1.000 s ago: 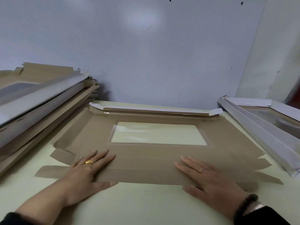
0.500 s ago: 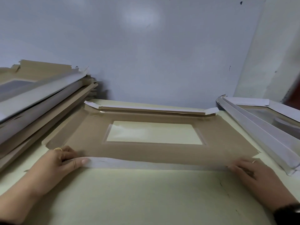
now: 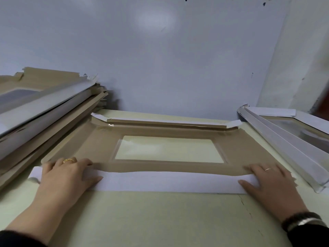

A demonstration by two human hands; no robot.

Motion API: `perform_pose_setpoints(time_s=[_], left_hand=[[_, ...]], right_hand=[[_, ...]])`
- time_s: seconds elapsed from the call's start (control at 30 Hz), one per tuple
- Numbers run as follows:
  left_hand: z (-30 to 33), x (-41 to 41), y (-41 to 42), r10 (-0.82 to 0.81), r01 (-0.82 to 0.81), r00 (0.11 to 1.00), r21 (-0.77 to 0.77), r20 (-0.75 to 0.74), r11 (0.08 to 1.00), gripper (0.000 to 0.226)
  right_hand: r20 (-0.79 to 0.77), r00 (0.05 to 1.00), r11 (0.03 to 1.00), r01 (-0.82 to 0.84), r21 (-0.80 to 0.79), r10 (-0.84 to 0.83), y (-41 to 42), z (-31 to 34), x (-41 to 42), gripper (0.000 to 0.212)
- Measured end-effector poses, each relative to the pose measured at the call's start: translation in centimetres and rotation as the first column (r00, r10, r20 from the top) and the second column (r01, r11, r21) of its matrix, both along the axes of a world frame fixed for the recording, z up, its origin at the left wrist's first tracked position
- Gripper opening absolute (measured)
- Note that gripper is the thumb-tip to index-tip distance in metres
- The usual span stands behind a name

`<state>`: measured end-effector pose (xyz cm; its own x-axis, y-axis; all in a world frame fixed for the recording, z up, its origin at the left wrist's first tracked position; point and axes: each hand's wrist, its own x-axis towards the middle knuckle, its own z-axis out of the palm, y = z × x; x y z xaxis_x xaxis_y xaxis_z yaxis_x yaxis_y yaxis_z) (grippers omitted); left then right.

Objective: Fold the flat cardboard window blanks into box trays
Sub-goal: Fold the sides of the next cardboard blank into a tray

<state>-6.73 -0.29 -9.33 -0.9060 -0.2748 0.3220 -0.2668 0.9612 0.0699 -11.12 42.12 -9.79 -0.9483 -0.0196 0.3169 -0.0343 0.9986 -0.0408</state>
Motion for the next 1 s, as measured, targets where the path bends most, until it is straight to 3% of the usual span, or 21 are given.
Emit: perform_pose_setpoints(time_s=[0.13,0.2,0.33,0.57,0.73,1.0], left_hand=[[-0.1,0.2,3.2,-0.241,0.242,0.97,0.028,-0.03,0.97,0.054],[-0.6,-0.1,6.5,-0.433,0.434,0.901,0.072,-0.032,0.898,0.056],[-1.7,-0.6,12.4,-0.633,0.619,0.772,0.166,0.051,0.768,0.058],[-2.6,-1.0,9.1,-0.616,0.58,0.772,0.225,0.154,0.783,0.054],[-2.1,-0.6,4.4,-0.602,0.547,0.791,0.319,0.107,0.774,0.052],[-1.3,0.3,-1.2,-0.52,0.47,0.853,0.487,-0.037,0.736,0.047]], right_hand=[[-0.003,0.974,0.972,-0.228,0.05,0.228,-2.0,0.2,0.4,0.045],[-0.056,0.9,0.901,-0.429,0.058,0.432,-4.9,0.3,0.8,0.048],[0.108,0.773,0.78,-0.615,-0.113,0.625,-11.0,-0.5,0.9,0.052],[0.228,0.749,0.782,-0.605,-0.148,0.622,-9.7,-1.5,-0.1,0.05],[0.216,0.756,0.783,-0.569,-0.25,0.618,-5.1,-1.2,-0.4,0.048],[0.135,0.874,0.829,-0.379,-0.412,0.467,1.5,-0.9,0.6,0.049]])
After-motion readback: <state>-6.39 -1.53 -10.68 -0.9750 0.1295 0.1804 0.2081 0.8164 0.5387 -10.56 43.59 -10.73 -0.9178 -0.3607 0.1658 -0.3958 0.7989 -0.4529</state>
